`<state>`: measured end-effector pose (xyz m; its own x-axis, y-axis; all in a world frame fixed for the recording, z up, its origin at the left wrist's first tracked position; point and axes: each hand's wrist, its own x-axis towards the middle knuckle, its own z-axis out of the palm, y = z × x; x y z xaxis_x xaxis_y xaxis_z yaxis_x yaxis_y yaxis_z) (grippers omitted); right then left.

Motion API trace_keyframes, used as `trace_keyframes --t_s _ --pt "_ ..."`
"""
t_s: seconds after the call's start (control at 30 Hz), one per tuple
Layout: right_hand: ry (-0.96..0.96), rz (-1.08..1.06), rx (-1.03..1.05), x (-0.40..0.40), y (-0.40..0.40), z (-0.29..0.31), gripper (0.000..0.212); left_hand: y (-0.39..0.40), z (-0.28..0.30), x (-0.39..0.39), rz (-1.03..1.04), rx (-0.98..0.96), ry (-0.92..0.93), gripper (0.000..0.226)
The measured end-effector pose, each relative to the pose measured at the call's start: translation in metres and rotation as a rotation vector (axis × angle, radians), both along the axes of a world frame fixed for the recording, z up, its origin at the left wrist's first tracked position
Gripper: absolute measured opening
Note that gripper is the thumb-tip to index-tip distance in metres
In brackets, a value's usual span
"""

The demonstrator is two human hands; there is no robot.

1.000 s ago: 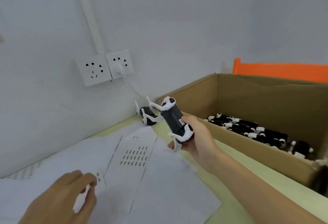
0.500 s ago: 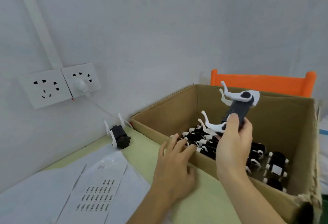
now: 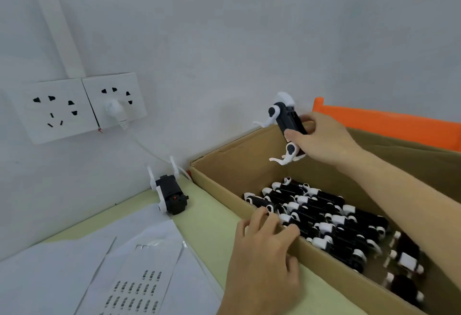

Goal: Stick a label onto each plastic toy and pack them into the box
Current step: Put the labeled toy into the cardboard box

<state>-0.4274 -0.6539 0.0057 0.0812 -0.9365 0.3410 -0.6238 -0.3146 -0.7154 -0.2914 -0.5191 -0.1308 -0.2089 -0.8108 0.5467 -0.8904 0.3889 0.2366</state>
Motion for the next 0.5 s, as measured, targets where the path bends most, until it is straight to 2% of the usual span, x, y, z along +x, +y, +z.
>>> trace_keyframes --t_s 0.13,0.27,0.5 --pt "0.315 0.005 0.168 0.02 -0.078 -0.056 0.043 -0.002 -0.002 0.001 0.008 -0.027 -0.034 0.026" --pt "0.592 -0.007 0.284 0.023 -0.125 -0.117 0.039 -0.007 -0.003 0.0 0.03 -0.026 -0.067 0.026" --pt "0.752 -0.022 0.26 0.036 -0.172 -0.176 0.031 -0.019 -0.006 0.003 0.023 0.035 -0.19 0.024"
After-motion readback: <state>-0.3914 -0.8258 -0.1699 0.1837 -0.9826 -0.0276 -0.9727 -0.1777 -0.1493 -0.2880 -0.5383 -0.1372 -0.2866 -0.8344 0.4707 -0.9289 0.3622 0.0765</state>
